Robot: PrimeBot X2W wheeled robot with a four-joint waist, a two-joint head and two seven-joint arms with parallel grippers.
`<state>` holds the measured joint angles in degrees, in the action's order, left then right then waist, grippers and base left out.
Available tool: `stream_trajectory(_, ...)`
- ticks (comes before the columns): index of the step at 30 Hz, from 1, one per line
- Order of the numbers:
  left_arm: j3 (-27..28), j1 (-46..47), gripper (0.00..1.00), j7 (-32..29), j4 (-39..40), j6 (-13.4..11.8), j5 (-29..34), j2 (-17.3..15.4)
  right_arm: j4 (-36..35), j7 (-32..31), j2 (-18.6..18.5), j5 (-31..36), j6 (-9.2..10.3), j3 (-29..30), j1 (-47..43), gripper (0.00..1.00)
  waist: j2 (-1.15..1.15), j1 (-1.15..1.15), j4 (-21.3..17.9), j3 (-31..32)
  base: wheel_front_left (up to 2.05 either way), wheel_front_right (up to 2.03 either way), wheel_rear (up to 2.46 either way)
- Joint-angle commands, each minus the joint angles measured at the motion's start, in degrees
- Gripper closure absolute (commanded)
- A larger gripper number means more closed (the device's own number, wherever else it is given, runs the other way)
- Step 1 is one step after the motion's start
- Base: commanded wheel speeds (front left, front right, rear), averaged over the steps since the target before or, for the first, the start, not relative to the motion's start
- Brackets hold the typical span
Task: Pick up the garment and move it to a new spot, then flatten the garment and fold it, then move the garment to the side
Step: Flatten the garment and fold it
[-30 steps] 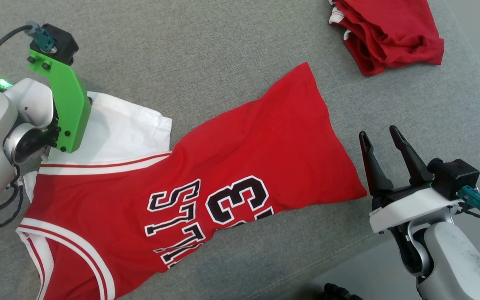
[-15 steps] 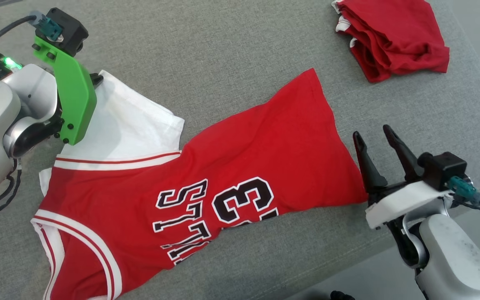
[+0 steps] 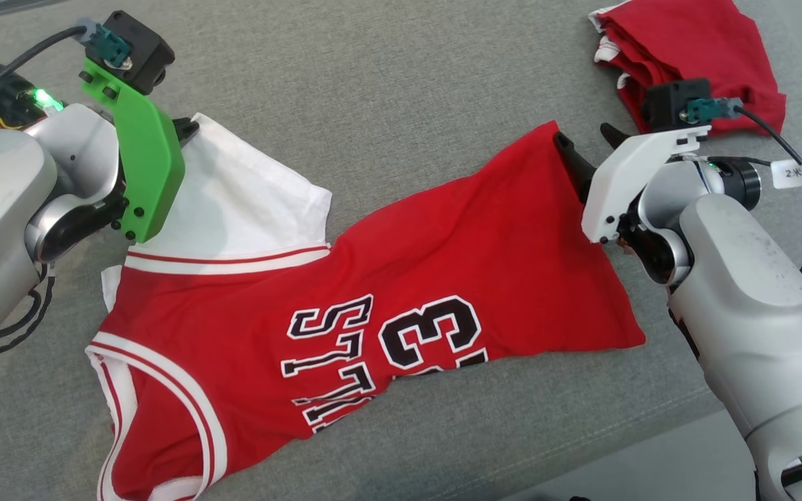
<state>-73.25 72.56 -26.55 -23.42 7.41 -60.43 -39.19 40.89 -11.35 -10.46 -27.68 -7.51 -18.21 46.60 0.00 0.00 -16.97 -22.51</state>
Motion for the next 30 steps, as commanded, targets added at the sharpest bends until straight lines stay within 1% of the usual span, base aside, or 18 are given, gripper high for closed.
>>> stream_trajectory(1, -0.06, 0.95, 1.0, 0.31, 0.2, 0.11, 0.47, -0.12, 1.89, -1.63, 0.49, 0.17, 0.04, -0.21, 1.16, 0.0, 0.0, 0.0, 1.08, -0.01, 0.0, 0.0, 0.0)
stream_trajectory(3, -0.1, 1.17, 1.0, 0.34, 0.67, 0.11, 0.71, -0.16, 4.95, -3.92, 1.21, -0.27, 0.05, -0.25, 3.2, 0.0, 0.0, 0.0, 1.68, -0.05, 0.0, 0.0, 0.0)
stream_trajectory(6, -0.15, 1.25, 1.0, 0.57, 1.15, 0.11, 0.79, -0.14, 7.78, -5.03, 2.32, -1.88, 0.05, -1.21, 4.68, 0.0, 0.0, 0.0, 2.39, -0.17, 0.0, 0.0, 0.0)
stream_trajectory(8, -0.16, 1.24, 1.0, 0.6, 1.4, 0.11, 0.92, -0.28, 9.0, -3.99, 2.19, -2.34, 0.05, -2.32, 5.45, 1.0, 0.0, 0.0, 2.7, -0.2, 0.0, 0.0, 0.0)
stream_trajectory(11, -0.17, 0.93, 1.0, 0.65, 1.68, 0.11, 1.23, -0.61, 8.92, -1.66, 1.77, -1.94, 0.05, -5.28, 5.61, 1.0, 0.0, 0.0, 2.93, -0.06, 0.0, 0.0, 0.0)
stream_trajectory(13, -0.15, 0.42, 1.0, 0.85, 1.78, 0.11, 1.37, -0.8, 7.49, 0.14, 0.88, -1.57, 0.05, -7.69, 4.71, 1.0, 0.0, 0.0, 2.94, 0.24, 0.0, 0.0, 0.0)
stream_trajectory(14, -0.15, 0.42, 1.0, 0.85, 1.78, 0.11, 1.37, -0.8, 7.49, 0.14, 0.88, -1.57, 0.05, -7.69, 4.71, 1.0, 0.0, 0.0, 2.94, 0.24, 0.0, 0.0, 0.0)
stream_trajectory(17, -0.15, -0.65, 1.0, 1.29, 1.74, 0.11, 1.05, -1.19, 3.69, 2.1, -1.04, -2.11, 0.05, -11.18, 1.5, 1.0, 0.0, 0.0, 2.76, 1.0, 0.0, 0.0, 0.0)
stream_trajectory(21, -0.15, -1.56, 1.0, 2.0, 1.59, 0.11, 0.19, -1.94, -4.5, 1.78, -5.63, -3.16, 0.05, -14.68, -5.18, 1.0, 0.0, 0.0, 2.33, 2.06, 0.0, 0.0, 0.0)
stream_trajectory(24, -0.15, -2.12, 1.0, 2.64, 1.54, 0.11, -0.03, -2.71, -12.85, -0.49, -9.28, -4.33, 0.05, -16.01, -12.09, 1.0, 0.0, 0.0, 1.91, 2.49, 0.0, 0.0, 0.0)
stream_trajectory(27, -0.14, -2.18, 1.0, 3.11, 1.48, 0.11, -0.47, -3.4, -21.47, -3.25, -12.13, -5.91, 0.05, -14.95, -18.4, 1.0, 0.0, 0.0, 1.38, 2.6, 0.0, 0.0, 0.0)
stream_trajectory(30, -0.14, -2.2, 1.0, 3.58, 1.56, 0.11, -0.67, -3.91, -27.53, -4.2, -13.39, -6.34, 0.06, -11.96, -22.55, 1.0, 0.0, 0.0, 0.92, 2.51, 0.0, 0.0, 0.0)
